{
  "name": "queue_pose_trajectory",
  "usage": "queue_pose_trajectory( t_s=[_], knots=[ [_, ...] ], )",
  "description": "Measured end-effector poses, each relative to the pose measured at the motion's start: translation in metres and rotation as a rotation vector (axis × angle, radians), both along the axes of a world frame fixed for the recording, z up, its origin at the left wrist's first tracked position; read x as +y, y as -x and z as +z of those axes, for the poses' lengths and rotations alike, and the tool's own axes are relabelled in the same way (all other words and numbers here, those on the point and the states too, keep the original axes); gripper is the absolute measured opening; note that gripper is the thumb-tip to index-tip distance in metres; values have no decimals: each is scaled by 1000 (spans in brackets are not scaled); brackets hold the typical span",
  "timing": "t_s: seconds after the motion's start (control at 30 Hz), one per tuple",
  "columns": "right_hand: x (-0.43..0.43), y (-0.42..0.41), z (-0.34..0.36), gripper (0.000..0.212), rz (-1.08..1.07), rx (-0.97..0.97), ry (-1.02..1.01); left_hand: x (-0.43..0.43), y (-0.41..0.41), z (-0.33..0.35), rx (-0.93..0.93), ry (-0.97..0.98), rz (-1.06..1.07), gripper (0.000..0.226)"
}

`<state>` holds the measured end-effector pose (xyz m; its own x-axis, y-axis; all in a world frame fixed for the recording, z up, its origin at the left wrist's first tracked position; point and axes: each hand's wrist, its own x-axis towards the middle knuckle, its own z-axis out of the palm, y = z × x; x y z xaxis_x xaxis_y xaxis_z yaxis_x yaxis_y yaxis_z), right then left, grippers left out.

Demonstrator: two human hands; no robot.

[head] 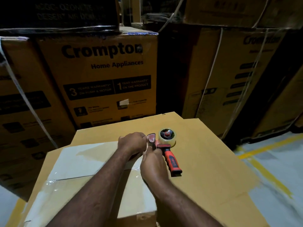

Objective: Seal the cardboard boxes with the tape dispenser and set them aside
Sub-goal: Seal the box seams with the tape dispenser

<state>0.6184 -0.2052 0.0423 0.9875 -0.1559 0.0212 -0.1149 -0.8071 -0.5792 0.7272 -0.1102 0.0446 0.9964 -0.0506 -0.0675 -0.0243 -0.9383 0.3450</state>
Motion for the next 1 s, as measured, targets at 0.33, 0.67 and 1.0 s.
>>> queue_pose_trajectory(
  t_s=[0.33, 0.67, 1.0],
  knots=[
    [-7, 6, 12, 23, -45, 38, -144, 0, 2, 10, 125, 20, -63, 43],
    [-13, 5, 5, 38, -44, -65, -216, 5, -2, 7, 95, 18, -67, 43],
    [-20, -4, 9, 35, -3, 25, -183, 1, 22, -4, -125, -110, -125, 49]
  ],
)
